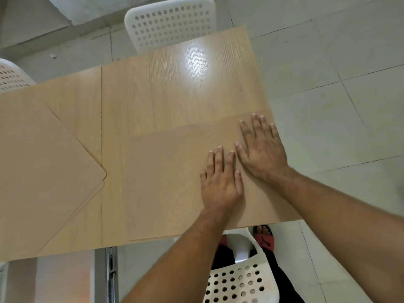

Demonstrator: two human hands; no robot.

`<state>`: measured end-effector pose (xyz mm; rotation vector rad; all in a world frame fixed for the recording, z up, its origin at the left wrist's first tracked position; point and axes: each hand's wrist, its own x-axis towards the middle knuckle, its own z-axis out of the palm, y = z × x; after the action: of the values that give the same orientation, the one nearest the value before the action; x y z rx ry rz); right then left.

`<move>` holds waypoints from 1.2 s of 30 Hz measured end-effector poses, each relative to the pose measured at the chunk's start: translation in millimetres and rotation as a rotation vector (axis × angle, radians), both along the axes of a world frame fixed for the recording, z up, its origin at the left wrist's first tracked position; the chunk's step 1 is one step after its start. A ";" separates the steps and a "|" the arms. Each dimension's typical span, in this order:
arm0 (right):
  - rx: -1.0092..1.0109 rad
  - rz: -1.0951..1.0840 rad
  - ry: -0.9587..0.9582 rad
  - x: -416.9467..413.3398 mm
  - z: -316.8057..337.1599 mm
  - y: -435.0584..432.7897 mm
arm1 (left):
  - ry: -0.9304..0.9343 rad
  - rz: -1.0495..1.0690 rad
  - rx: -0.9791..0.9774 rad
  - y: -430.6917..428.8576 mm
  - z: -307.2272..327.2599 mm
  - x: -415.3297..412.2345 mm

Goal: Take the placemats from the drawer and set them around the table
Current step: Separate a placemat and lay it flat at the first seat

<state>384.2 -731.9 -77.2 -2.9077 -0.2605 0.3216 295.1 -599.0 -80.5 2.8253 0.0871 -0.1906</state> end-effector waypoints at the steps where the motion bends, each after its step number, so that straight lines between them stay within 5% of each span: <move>1: 0.007 -0.007 0.002 -4.4 1.3 -0.4 | 0.003 0.006 0.004 -0.4 -0.1 0.8; 9: -0.041 -0.010 -0.019 -125.4 -9.8 -10.6 | 0.000 0.027 0.015 -1.6 -2.5 0.1; 36: 0.071 -0.086 0.006 -78.0 3.3 12.5 | -0.045 0.080 -0.106 0.6 -3.1 -3.6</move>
<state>306.2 -719.4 -73.9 -2.8378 -0.1420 0.3012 291.5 -598.4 -83.6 2.7128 0.1749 -0.1100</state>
